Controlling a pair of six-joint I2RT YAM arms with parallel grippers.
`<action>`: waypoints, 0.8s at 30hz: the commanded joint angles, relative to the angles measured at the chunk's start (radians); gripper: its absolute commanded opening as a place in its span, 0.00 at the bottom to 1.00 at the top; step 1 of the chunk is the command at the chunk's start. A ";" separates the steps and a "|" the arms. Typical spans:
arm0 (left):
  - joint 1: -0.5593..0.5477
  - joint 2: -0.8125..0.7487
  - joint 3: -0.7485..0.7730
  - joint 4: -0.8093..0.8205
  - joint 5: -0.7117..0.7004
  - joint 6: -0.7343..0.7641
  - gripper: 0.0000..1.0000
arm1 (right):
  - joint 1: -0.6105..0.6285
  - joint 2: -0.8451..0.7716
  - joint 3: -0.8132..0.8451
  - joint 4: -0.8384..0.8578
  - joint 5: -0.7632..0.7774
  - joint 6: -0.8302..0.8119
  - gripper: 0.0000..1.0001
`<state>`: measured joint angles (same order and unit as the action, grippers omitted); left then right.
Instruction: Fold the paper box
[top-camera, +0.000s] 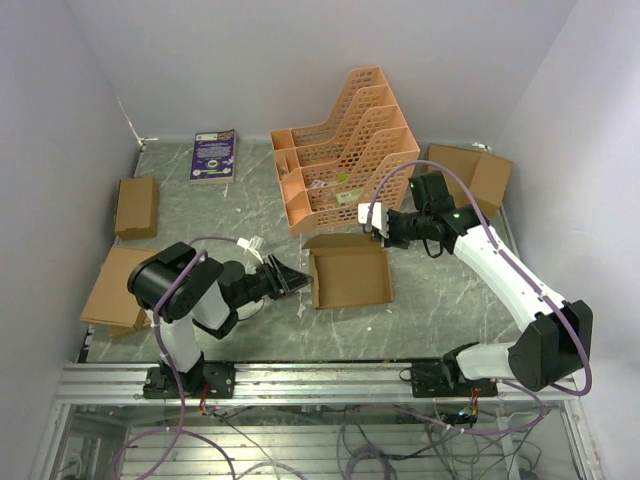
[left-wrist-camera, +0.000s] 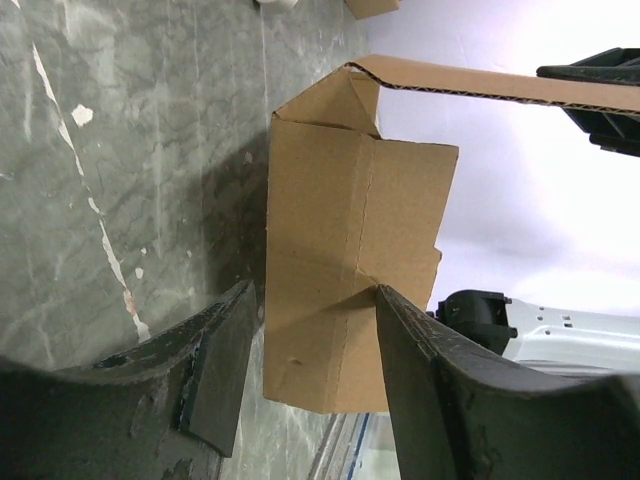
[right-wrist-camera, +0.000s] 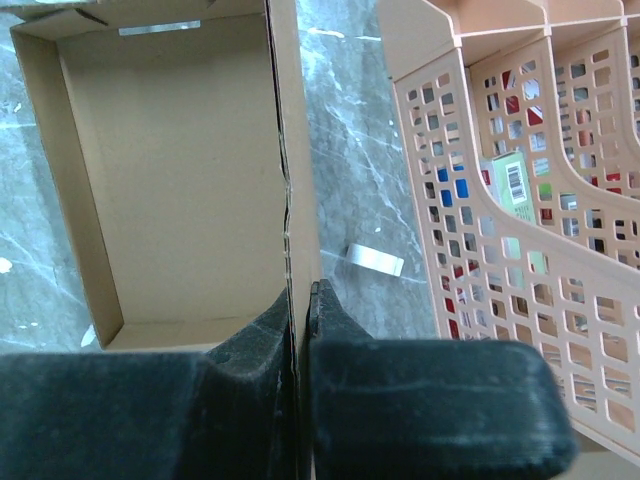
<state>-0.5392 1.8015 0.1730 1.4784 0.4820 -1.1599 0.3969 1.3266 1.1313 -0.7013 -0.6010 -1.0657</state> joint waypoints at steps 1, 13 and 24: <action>-0.030 0.019 0.008 0.244 -0.004 0.011 0.63 | 0.018 0.001 -0.012 0.026 -0.010 0.026 0.00; -0.071 -0.227 0.056 -0.255 -0.130 0.174 0.64 | 0.047 0.008 -0.022 0.041 0.010 0.047 0.00; -0.104 -0.334 0.137 -0.675 -0.257 0.280 0.58 | 0.078 0.001 -0.032 0.047 0.009 0.065 0.00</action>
<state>-0.6262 1.4788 0.2714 0.9253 0.2924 -0.9360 0.4500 1.3266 1.1179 -0.6697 -0.5491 -1.0302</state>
